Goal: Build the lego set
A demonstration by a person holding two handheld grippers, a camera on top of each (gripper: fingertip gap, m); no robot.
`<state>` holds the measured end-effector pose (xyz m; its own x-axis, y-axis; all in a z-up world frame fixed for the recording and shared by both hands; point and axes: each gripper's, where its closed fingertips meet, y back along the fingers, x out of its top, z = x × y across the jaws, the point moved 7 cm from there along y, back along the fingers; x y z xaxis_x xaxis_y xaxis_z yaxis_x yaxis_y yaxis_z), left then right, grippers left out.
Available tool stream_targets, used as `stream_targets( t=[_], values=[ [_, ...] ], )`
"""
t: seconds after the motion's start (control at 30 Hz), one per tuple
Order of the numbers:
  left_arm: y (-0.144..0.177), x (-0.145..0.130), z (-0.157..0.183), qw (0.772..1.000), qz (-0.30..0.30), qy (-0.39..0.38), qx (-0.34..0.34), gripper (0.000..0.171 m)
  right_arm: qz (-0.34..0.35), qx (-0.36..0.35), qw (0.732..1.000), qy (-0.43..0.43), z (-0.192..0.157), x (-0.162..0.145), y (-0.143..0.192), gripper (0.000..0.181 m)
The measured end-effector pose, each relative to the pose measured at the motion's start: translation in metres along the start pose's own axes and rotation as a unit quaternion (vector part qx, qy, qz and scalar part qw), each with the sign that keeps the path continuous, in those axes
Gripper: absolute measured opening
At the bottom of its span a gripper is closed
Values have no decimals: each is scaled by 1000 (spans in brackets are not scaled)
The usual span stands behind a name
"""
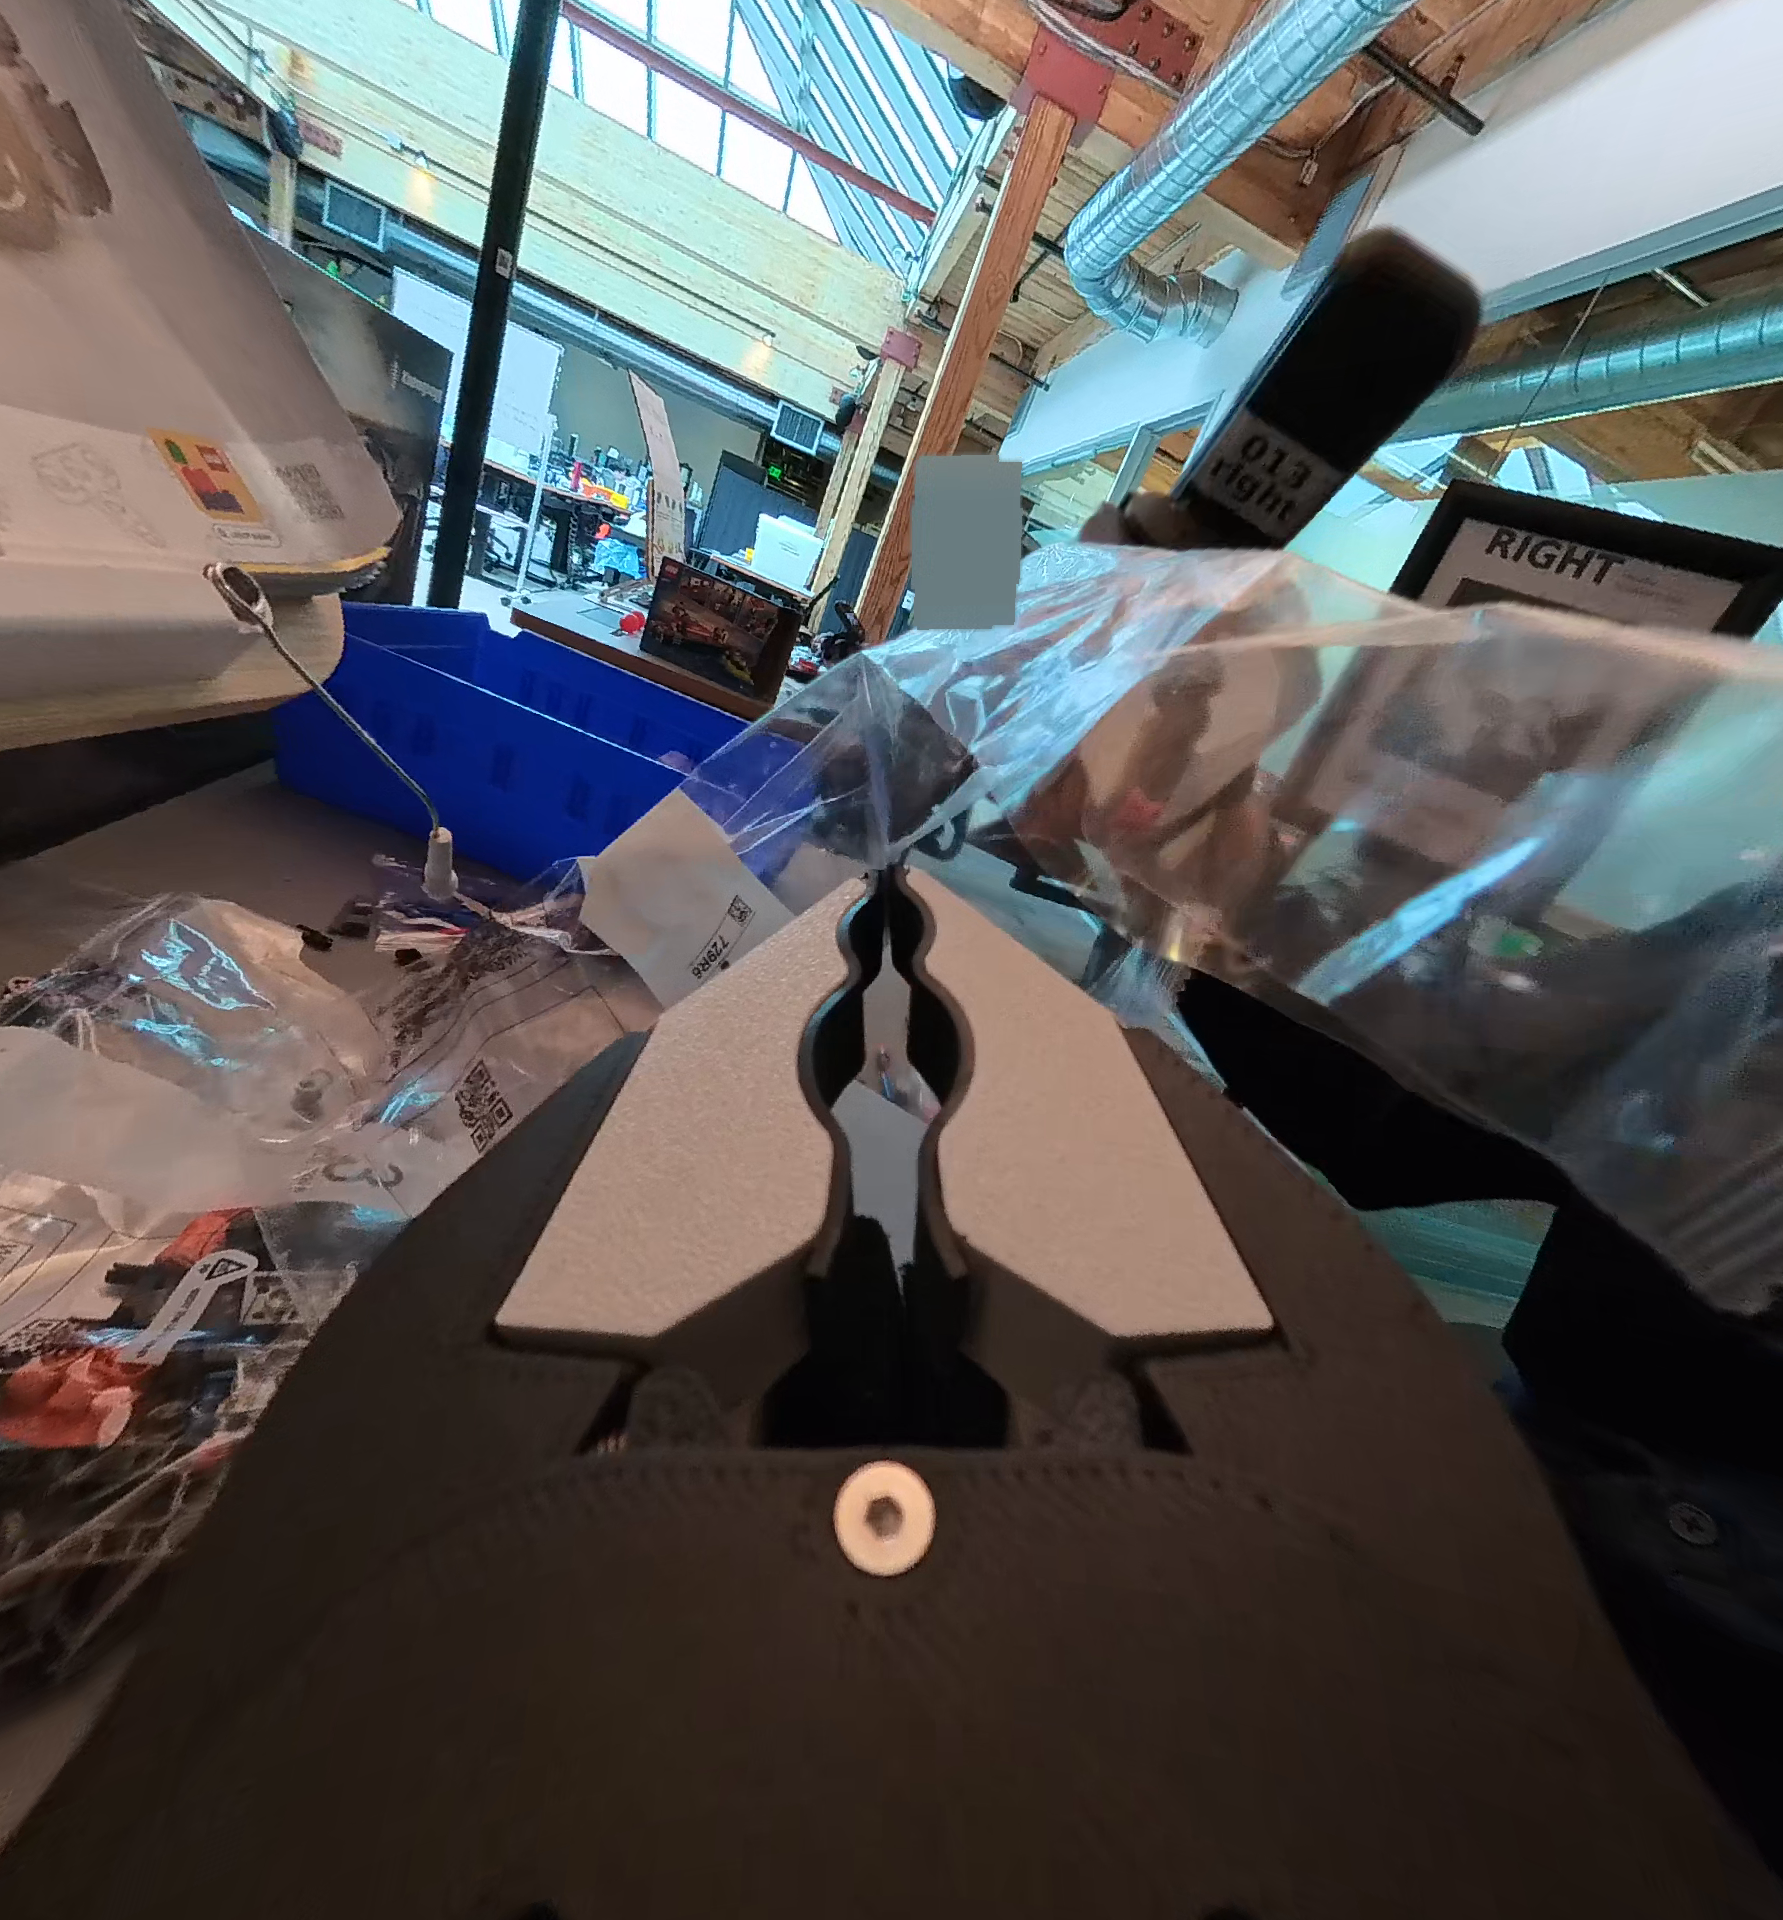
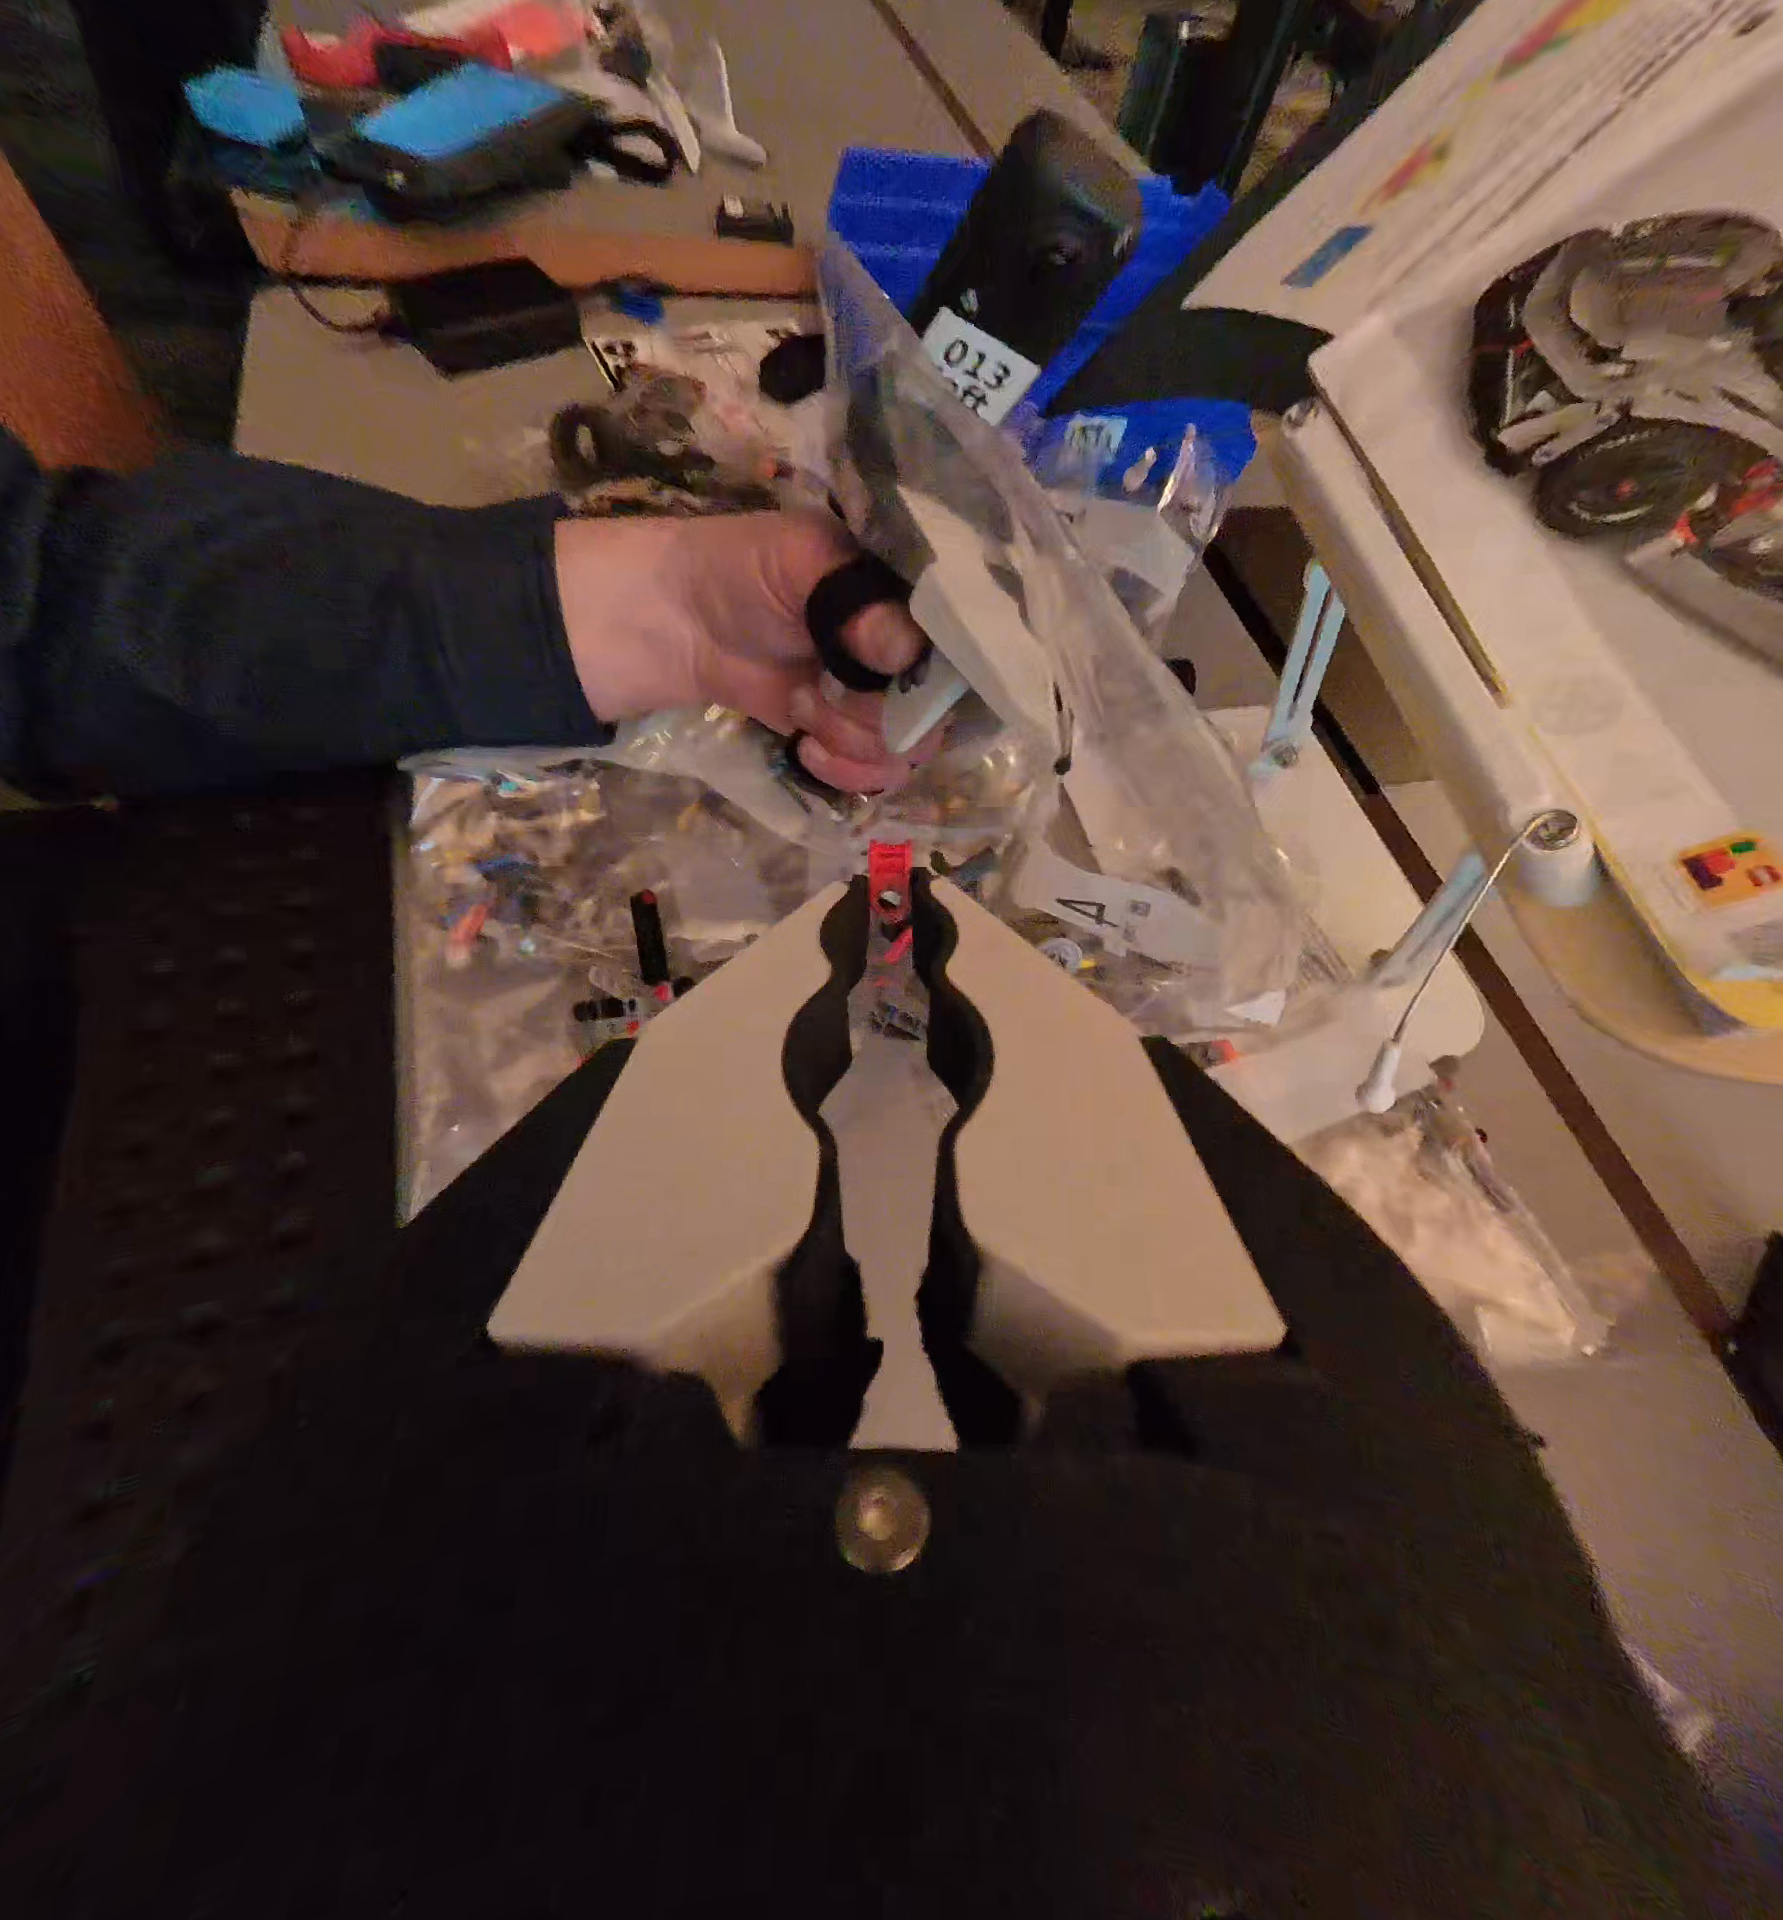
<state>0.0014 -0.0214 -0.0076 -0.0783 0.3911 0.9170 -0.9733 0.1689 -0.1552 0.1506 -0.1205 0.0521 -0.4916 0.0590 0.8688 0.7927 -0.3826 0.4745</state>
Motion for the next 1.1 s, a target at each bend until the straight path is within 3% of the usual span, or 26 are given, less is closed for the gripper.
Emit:
stream_targets(
  t=[0.1, 0.17, 0.3, 0.43, 0.6, 0.8, 0.9, 1.1],
  values=[
    [0, 1, 2, 1000, -2, -4, 1, 0, -102, -46, 994, -1, 14, -11, -26, 30],
    [3, 3, 2, 1000, 1, -6, 3, 0, -72, -48, 996, 3, 10, -8, -24, 29],
    [7, 5, 0, 1000, 11, -3, 3, 0, -11, -52, 998, -27, 4, -16, 11, 22],
    [4, 4, -1, 1000, 10, 0, 1, 0, -70, 26, 994, -80, -11, -63, 26, 26],
    [2, 2, 1, 1000, 4, -2, 1, 0, -164, 63, 982, -63, -31, -104, -14, 39],
    [3, 3, 1, 1000, 5, -3, 2, 0, -209, 118, 970, -46, -43, -132, -66, 48],
    [3, 3, 0, 1000, 4, -2, 2, 0, -236, 136, 962, -26, -50, -144, -78, 45],
    [3, 2, -2, 1000, 4, 0, 2, 0, -227, 149, 962, -31, -52, -147, -74, 25]
  ],
)
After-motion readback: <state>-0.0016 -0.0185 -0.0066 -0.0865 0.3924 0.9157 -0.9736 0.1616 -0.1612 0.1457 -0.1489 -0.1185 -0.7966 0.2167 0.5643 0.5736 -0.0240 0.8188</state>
